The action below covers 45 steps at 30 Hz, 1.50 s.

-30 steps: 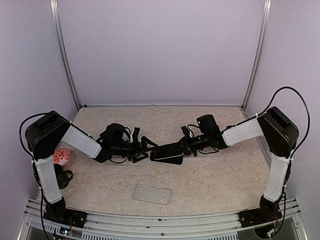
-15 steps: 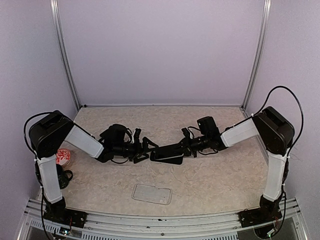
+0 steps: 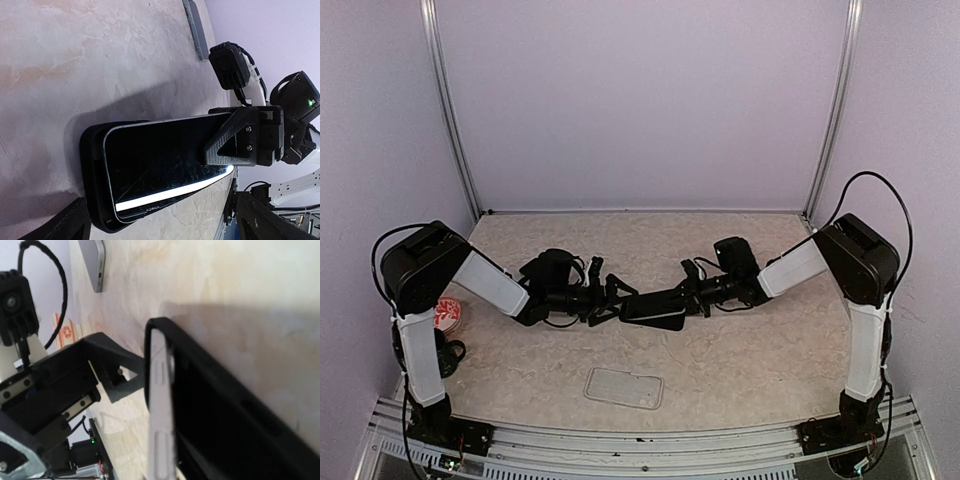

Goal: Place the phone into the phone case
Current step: Install the phone on the phone case.

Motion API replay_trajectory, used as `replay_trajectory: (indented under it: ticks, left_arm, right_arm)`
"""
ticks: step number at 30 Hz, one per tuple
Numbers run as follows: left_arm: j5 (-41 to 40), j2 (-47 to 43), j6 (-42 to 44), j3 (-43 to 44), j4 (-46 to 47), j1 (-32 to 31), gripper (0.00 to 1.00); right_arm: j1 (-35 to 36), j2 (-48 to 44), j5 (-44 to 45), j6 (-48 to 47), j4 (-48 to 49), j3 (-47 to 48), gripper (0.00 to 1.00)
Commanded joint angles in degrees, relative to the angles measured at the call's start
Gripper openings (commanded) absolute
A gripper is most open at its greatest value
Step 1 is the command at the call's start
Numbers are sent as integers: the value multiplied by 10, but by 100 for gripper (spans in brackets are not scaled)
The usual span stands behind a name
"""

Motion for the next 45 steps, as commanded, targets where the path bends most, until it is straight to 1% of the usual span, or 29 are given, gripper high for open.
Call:
replay_trajectory:
  ticks: [1,10,21,31,37,45]
  left_arm:
    - [6,16,4,15,10,-4,99]
    - [6,18,1,19,13,-12,99]
    - [10,15,-2,22,18,-21,99]
    - [10,15,-2,18,19,-21,99]
    - [5,0,-2,-1,25,-9,99]
    - [2,-30,3,-30,26,7,99]
  right_arm:
    - [-1,18,-10,12,18,5,0]
    - [12,38,-3,17,21,21,0]
    - [21,64,-6,37,50,33,0]
    - [24,72,-16,50,80,23,0]
    - [16,61,-30,74,140,0,0]
    - [4,38,-41,82,186,-8,0]
